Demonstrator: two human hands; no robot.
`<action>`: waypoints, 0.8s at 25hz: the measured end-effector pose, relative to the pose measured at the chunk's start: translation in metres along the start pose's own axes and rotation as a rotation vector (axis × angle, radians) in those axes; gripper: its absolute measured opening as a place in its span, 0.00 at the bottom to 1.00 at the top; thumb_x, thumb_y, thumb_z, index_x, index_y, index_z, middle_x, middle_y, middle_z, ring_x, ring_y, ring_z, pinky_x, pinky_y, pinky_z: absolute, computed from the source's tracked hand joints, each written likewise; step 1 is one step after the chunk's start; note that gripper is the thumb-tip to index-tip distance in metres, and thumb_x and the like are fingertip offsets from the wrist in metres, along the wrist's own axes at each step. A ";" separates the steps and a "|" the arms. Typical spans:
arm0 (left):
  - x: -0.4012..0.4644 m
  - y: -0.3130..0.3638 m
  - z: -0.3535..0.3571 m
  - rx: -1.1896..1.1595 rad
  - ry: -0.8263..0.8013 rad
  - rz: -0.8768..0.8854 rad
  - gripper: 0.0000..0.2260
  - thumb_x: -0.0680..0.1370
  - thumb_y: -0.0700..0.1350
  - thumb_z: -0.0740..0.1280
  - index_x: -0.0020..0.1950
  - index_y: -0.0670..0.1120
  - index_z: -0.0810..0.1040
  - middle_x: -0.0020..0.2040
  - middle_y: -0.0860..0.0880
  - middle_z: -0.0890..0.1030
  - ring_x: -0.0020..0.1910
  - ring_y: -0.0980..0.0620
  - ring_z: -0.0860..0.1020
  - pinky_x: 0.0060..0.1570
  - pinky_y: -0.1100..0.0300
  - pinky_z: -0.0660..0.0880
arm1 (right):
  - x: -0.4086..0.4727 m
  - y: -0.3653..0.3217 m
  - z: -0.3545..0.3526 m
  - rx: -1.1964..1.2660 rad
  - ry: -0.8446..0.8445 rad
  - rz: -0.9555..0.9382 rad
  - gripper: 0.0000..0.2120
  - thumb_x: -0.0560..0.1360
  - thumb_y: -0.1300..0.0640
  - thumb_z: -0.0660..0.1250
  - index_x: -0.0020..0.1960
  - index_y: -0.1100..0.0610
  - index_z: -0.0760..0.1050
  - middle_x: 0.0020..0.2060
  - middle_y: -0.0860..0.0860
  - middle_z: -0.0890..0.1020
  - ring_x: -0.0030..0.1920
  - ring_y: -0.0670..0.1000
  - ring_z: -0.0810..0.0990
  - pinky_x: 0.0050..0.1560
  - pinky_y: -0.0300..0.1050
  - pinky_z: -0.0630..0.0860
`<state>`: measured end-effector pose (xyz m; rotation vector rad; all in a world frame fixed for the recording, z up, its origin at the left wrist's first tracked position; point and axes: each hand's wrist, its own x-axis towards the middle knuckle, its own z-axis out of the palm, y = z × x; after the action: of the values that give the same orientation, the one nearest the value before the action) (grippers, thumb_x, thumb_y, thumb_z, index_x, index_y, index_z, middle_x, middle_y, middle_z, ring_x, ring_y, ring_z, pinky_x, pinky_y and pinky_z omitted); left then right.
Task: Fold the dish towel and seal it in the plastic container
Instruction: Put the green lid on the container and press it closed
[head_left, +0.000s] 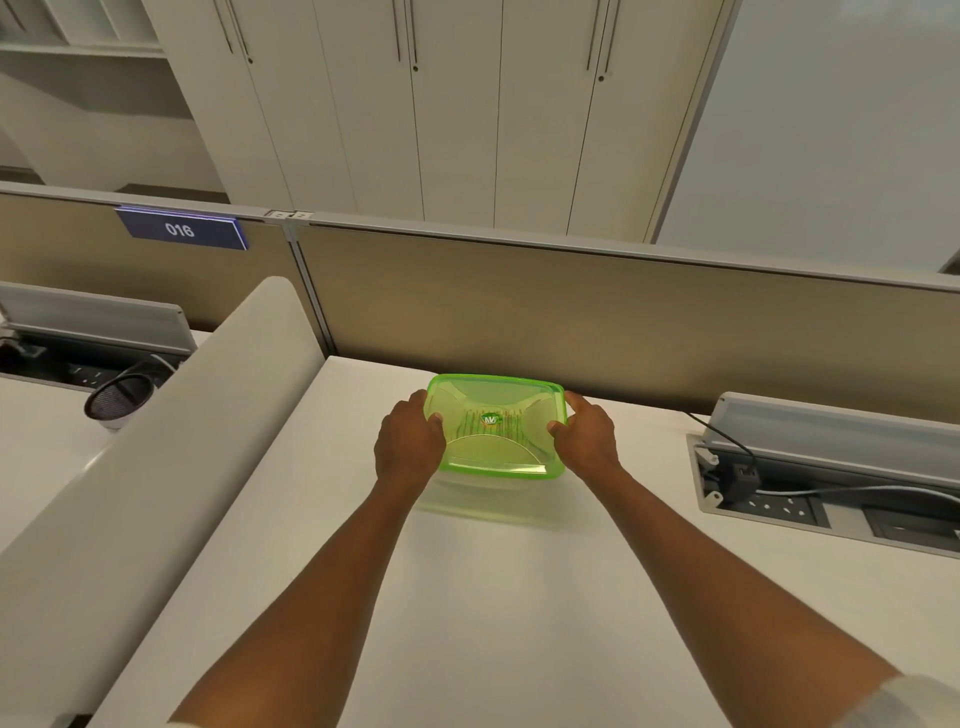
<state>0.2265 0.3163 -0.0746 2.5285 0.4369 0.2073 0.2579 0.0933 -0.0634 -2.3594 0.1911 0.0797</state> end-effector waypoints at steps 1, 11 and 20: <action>0.002 0.001 0.002 0.004 0.008 0.000 0.18 0.80 0.47 0.60 0.69 0.44 0.70 0.59 0.41 0.78 0.59 0.39 0.75 0.55 0.46 0.73 | 0.002 -0.001 0.002 -0.007 0.002 0.017 0.24 0.76 0.58 0.67 0.71 0.55 0.69 0.57 0.62 0.77 0.60 0.62 0.75 0.60 0.52 0.72; 0.014 -0.005 0.014 0.090 0.018 0.013 0.16 0.81 0.47 0.59 0.68 0.46 0.69 0.56 0.41 0.76 0.55 0.38 0.75 0.47 0.47 0.73 | 0.008 0.000 0.024 -0.074 0.014 0.044 0.21 0.78 0.59 0.62 0.70 0.55 0.68 0.58 0.61 0.73 0.59 0.64 0.75 0.56 0.51 0.72; 0.016 -0.005 0.027 0.197 0.023 0.030 0.18 0.84 0.48 0.51 0.74 0.48 0.61 0.53 0.40 0.75 0.46 0.38 0.79 0.38 0.51 0.70 | 0.010 -0.002 0.031 -0.161 0.048 0.002 0.17 0.78 0.60 0.59 0.67 0.55 0.67 0.55 0.60 0.73 0.54 0.66 0.77 0.50 0.54 0.74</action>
<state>0.2462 0.3121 -0.0985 2.7297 0.4487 0.2138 0.2681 0.1153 -0.0857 -2.5234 0.2182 0.0405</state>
